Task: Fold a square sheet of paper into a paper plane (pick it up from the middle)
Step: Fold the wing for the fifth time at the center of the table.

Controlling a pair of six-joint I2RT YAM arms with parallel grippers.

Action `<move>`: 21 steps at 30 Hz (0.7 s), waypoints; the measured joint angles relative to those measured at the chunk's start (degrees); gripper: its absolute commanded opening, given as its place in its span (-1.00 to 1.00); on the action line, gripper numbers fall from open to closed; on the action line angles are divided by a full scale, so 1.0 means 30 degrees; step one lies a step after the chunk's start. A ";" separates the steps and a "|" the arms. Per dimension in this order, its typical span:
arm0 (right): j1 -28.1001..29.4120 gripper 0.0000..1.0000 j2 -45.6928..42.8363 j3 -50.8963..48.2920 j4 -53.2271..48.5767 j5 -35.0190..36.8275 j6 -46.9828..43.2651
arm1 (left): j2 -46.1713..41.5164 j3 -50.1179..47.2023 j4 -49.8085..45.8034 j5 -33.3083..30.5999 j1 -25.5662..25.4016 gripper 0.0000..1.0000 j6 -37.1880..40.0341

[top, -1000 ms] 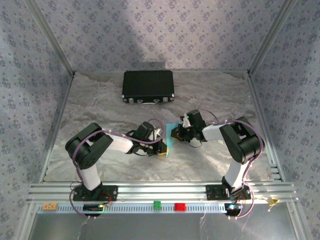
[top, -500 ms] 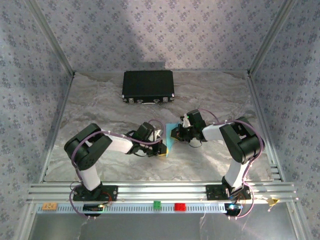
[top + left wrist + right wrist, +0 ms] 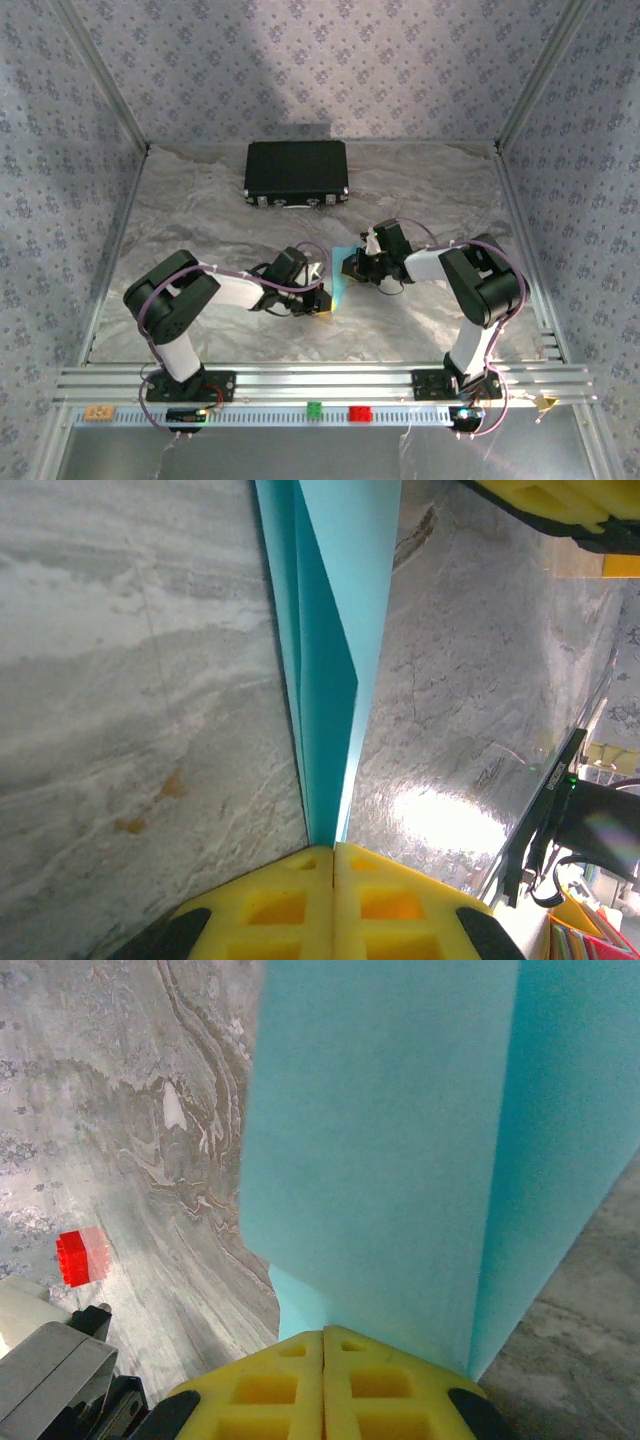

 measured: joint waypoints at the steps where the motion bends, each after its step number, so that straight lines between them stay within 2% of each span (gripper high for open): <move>1: 0.0000 -0.84 0.0007 0.0000 0.0000 0.0000 0.0000 | -0.0022 0.0000 0.0000 -0.0007 0.0000 -0.88 0.0000; 3: 0.0000 -0.84 0.0000 0.0000 0.0000 0.0000 0.0000 | -0.0153 -0.0080 -0.0109 -0.0007 0.0000 -0.77 -0.0007; 7: 0.0000 -0.84 0.0007 0.0000 0.0000 0.0029 0.0000 | -0.1064 -0.0568 -0.1027 -0.0015 -0.0153 -0.69 -0.0044; 15: 0.0000 -0.85 0.0000 0.0007 0.0000 0.0029 0.0007 | -0.4357 -0.0699 -0.3104 -0.1217 -0.0211 -0.71 -0.0058; 21: 0.0000 -0.85 0.0007 0.0007 0.0000 0.0029 0.0015 | -0.2521 0.2251 -0.3096 -0.0940 -0.0102 -0.82 0.0000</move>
